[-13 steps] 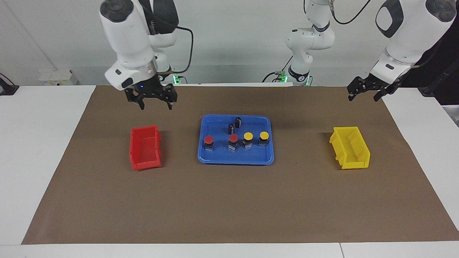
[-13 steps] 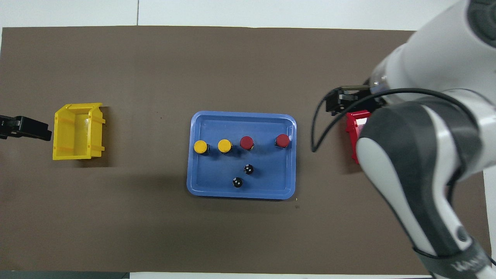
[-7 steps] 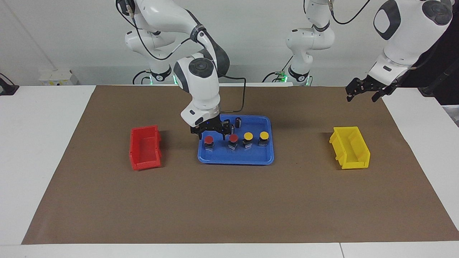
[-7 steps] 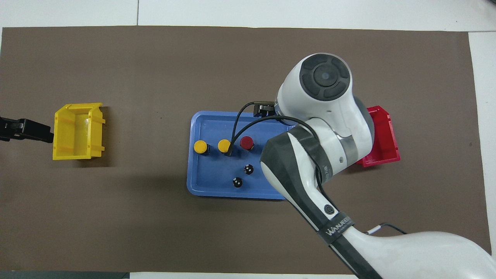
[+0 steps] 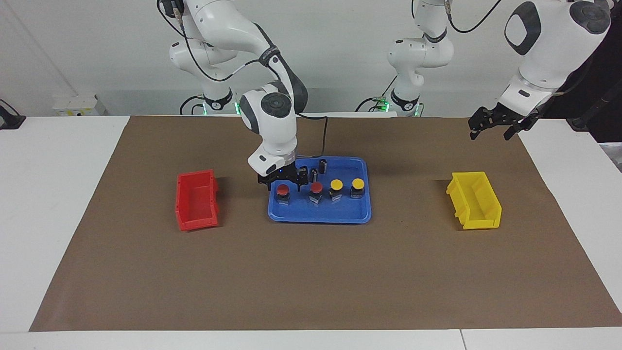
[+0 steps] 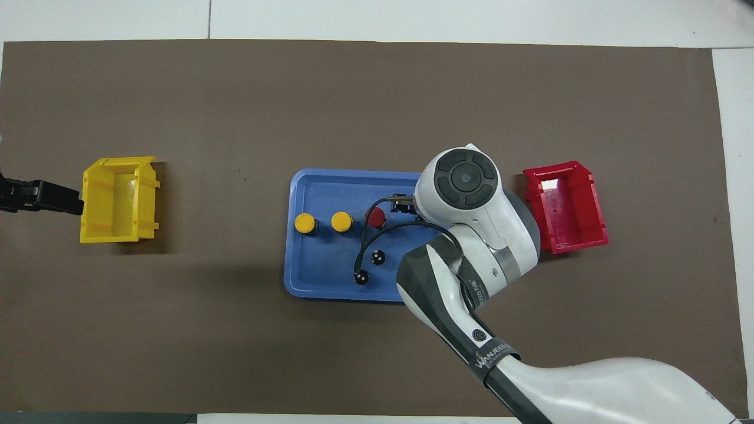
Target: Sort red and yellow buttons by color
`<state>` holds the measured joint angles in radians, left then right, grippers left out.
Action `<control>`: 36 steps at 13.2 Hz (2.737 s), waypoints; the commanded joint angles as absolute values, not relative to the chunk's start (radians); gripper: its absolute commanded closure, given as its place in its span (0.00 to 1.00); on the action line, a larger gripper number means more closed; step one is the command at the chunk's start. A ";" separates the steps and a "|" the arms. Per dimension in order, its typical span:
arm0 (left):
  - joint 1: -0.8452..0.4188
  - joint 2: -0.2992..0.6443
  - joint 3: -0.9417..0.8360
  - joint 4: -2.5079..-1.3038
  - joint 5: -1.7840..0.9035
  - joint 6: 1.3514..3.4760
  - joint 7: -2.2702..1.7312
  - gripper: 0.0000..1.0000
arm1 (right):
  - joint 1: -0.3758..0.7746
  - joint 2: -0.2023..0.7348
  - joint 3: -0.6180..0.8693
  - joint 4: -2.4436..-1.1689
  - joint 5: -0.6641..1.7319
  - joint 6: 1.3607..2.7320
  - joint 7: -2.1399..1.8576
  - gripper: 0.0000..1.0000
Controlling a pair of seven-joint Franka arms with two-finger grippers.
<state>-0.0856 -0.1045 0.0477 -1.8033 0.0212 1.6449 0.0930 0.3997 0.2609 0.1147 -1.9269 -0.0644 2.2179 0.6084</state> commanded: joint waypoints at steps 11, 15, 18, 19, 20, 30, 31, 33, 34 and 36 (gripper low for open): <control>-0.095 -0.135 0.040 -1.851 0.017 1.745 0.094 0.00 | 0.252 0.172 0.115 -1.692 -0.078 1.844 0.406 0.76; -0.312 -0.057 0.020 -1.876 0.017 1.860 -0.234 0.00 | -0.003 0.015 0.114 -1.868 0.003 1.822 0.009 0.75; -0.500 0.021 0.021 -1.936 0.017 2.010 -0.531 0.01 | -0.093 -0.041 0.114 -2.024 0.003 1.954 -0.130 0.75; -0.532 0.056 0.021 -1.943 0.017 2.046 -0.566 0.02 | -0.116 -0.067 0.114 -2.101 0.005 2.042 -0.156 0.75; -0.551 0.087 0.020 -1.945 0.015 2.069 -0.569 0.05 | -0.120 -0.084 0.114 -2.159 0.006 2.112 -0.161 0.75; -0.624 0.140 0.018 -2.057 0.008 2.215 -0.568 0.20 | -0.087 -0.071 0.114 -2.388 0.020 2.440 -0.121 0.73; -0.624 0.138 0.018 -2.065 0.008 2.227 -0.566 0.20 | -0.090 -0.071 0.112 -2.390 0.020 2.441 -0.133 0.73; -0.623 0.146 0.018 -2.065 0.008 2.249 -0.568 0.20 | -0.107 -0.069 0.112 -2.396 0.020 2.445 -0.156 0.66; -0.624 0.153 0.018 -2.065 0.008 2.252 -0.571 0.20 | -0.106 -0.066 0.112 -2.402 0.020 2.454 -0.153 0.65; -0.623 0.167 0.018 -2.066 0.005 2.264 -0.642 0.98 | -0.107 -0.063 0.112 -2.395 0.020 2.456 -0.156 0.42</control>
